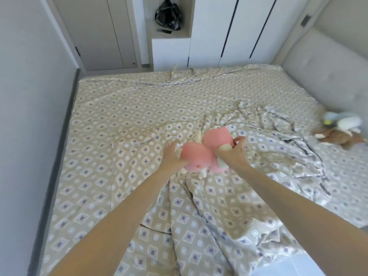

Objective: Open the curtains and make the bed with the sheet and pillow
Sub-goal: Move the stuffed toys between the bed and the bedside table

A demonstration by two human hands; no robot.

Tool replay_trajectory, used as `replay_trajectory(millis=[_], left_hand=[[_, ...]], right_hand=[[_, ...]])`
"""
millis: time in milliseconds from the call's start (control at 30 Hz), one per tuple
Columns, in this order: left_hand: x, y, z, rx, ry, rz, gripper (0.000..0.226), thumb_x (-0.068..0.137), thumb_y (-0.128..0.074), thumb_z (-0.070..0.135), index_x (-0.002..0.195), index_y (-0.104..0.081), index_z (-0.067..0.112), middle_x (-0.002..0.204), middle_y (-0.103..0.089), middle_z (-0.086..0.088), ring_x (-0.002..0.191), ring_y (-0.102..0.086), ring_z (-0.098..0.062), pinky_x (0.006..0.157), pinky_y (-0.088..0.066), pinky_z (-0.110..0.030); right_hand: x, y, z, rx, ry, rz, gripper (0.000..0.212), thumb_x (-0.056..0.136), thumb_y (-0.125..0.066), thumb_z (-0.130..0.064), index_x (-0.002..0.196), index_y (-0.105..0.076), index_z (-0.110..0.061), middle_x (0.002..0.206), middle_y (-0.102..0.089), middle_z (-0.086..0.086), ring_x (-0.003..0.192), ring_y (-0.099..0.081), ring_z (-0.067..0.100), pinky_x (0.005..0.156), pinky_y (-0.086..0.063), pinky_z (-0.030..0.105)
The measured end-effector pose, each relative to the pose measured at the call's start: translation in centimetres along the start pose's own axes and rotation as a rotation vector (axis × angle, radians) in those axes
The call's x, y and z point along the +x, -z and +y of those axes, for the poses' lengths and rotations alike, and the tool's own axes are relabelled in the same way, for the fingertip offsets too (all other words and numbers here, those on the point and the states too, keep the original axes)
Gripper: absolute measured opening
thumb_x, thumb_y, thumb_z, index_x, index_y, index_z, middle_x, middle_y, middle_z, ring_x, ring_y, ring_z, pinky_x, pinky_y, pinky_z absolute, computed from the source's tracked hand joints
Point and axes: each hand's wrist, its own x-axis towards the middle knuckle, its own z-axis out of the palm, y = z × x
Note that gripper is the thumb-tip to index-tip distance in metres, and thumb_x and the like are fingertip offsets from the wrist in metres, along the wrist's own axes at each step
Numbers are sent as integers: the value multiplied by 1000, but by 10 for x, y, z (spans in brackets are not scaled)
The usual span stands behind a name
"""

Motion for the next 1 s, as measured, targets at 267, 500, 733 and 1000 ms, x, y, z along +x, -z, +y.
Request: replay_trajectory(millis=[267, 500, 733, 1000], left_hand=[[-62, -145, 147, 362, -138, -321, 98, 76, -75, 10, 152, -14, 17, 155, -23, -9, 140, -30, -27, 109, -35, -38], [-125, -303, 221, 451, -260, -506, 60, 75, -78, 15, 129, -51, 14, 115, -56, 2, 111, -52, -16, 91, -44, -29], [-162, -459, 273, 504, -265, -515, 78, 55, -90, 30, 125, -56, 26, 117, -58, 6, 112, -54, -17, 96, -46, -33], [-129, -555, 303, 429, -155, -433, 76, 59, -87, 32, 122, -50, 12, 114, -55, -1, 106, -53, -19, 84, -48, -29]], right_hand=[[-25, 217, 28, -137, 146, 117, 70, 72, -77, -31, 122, -28, -20, 118, -41, 1, 101, -48, 22, 76, -39, 33], [-41, 382, 91, -145, 157, 146, 71, 70, -79, -33, 117, -26, -22, 115, -45, 4, 102, -54, 25, 79, -44, 37], [-47, 518, 167, -51, 134, 241, 75, 62, -80, -39, 113, -27, -27, 117, -50, -2, 104, -54, 19, 91, -48, 42], [-8, 597, 215, 186, 152, 119, 68, 74, -77, -23, 128, -35, -27, 129, -46, -3, 119, -49, 17, 100, -45, 40]])
